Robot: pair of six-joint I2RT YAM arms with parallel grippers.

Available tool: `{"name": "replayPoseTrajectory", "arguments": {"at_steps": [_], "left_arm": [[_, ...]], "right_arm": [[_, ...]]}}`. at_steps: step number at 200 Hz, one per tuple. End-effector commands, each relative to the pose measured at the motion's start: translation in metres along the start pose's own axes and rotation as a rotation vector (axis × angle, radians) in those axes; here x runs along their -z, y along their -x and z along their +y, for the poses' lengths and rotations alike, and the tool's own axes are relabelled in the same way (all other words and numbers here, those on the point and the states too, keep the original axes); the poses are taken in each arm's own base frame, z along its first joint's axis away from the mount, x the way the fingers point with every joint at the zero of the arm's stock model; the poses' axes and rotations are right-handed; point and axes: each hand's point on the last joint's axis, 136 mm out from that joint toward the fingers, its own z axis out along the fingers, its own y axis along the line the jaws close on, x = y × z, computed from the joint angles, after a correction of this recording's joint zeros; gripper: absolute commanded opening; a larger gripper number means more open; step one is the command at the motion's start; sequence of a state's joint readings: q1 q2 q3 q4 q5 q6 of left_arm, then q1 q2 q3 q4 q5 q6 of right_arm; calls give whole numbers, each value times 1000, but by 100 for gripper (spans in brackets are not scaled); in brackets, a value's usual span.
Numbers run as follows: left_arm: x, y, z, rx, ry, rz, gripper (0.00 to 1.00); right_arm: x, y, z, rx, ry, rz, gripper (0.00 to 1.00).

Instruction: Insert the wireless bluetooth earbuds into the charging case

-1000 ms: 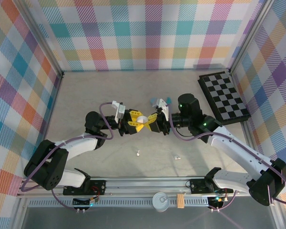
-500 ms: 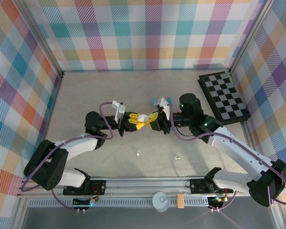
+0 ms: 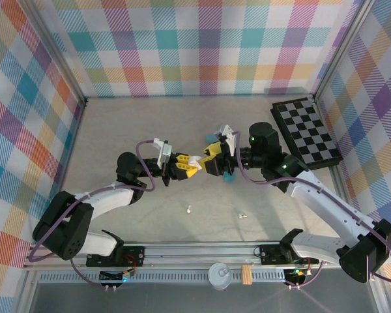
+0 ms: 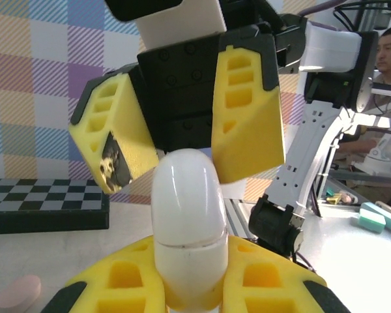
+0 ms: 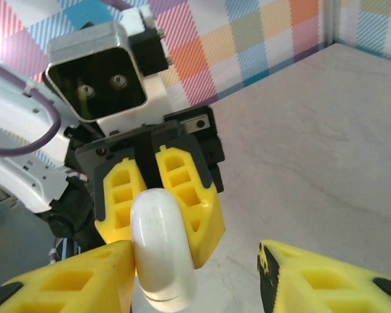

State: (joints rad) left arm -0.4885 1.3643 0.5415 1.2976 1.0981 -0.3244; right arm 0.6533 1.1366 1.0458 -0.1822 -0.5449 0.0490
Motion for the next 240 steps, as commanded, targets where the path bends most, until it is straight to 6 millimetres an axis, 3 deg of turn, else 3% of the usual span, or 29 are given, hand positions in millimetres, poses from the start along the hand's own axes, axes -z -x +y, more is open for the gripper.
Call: {"name": "replayPoseTrajectory", "arguments": {"at_steps": [1, 56, 95, 115, 151, 176, 201, 240], "left_arm": [[1, 13, -9, -96, -27, -19, 7], [6, 4, -9, -193, 8, -19, 7], [7, 3, -5, -208, 25, -18, 7], [5, 2, -2, -188, 21, -16, 7], [4, 6, -2, -181, 17, -20, 6], [3, 8, -3, -185, 11, -22, 6], [4, 8, -5, -181, 8, -22, 6], [3, 8, -4, -167, 3, -19, 4]], "right_arm": [[1, 10, -20, -36, -98, -6, 52], [7, 29, -23, -94, -100, -52, 71], [21, 33, -14, -93, -87, -67, 77], [23, 23, 11, -33, 38, -31, 80], [2, -3, 18, 81, 52, 70, 82], [-10, -2, 9, 66, 35, 78, 82], [-14, 4, -16, -31, -95, 83, 79], [1, 21, -33, -120, -174, 23, 77]]}}
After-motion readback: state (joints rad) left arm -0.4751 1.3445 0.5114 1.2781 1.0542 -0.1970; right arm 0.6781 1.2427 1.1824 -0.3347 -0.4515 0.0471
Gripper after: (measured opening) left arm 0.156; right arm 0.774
